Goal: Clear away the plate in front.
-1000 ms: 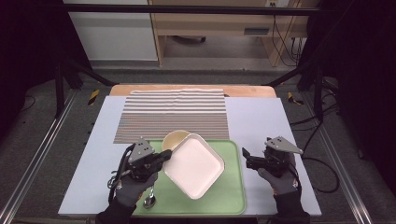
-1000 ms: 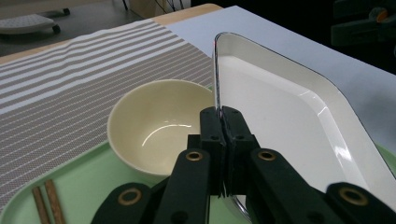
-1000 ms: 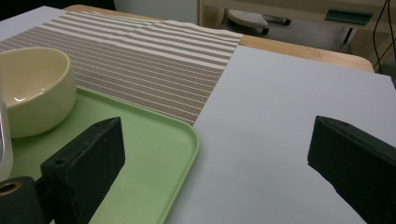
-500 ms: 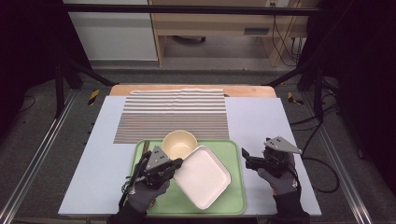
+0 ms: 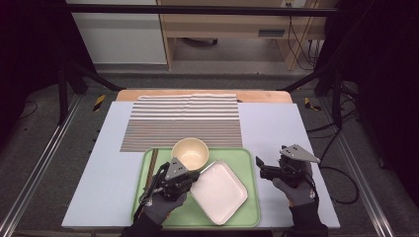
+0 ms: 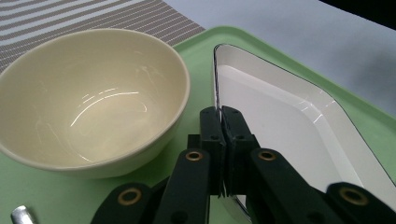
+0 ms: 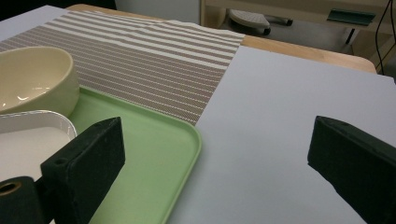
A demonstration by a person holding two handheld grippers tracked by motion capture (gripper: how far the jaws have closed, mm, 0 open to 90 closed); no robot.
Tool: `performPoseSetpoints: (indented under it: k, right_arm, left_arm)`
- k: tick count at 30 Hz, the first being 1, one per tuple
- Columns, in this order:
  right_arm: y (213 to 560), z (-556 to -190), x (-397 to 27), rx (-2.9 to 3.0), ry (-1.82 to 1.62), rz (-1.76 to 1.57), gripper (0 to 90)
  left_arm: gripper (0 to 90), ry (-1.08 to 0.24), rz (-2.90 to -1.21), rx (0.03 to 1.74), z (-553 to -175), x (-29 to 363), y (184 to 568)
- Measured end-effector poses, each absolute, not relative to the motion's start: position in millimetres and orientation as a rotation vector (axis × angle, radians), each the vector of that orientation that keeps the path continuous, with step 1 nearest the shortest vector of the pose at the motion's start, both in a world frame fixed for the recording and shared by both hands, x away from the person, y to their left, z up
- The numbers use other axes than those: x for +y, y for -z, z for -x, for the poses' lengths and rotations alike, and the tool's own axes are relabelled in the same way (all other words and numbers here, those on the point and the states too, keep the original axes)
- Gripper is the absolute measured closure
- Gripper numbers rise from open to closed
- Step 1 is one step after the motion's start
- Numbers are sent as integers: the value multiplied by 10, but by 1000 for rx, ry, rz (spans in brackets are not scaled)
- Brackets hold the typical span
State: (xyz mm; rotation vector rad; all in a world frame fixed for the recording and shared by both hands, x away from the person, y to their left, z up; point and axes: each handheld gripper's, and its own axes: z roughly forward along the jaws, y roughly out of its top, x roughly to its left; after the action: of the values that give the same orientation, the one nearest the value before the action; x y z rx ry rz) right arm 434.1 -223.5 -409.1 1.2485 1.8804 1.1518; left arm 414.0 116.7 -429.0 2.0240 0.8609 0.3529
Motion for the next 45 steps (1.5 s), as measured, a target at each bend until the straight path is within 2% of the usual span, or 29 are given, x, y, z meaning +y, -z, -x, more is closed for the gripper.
performPoseSetpoints:
  k: [31,38,45]
  right_arm:
    - [4104,-4345,-2225,1886,-1152,-1254,40]
    - [4106,-4348,-2228,1887,-1151,-1251,40]
    - [4099,-4342,-2236,1883,-1160,-1267,37]
  left_arm:
    - [851,-347,-2199,854,-4221,1025,4635]
    - [747,-336,-2168,795,-4162,1048,4510]
    - [566,-365,-2084,764,-4116,1171,4229]
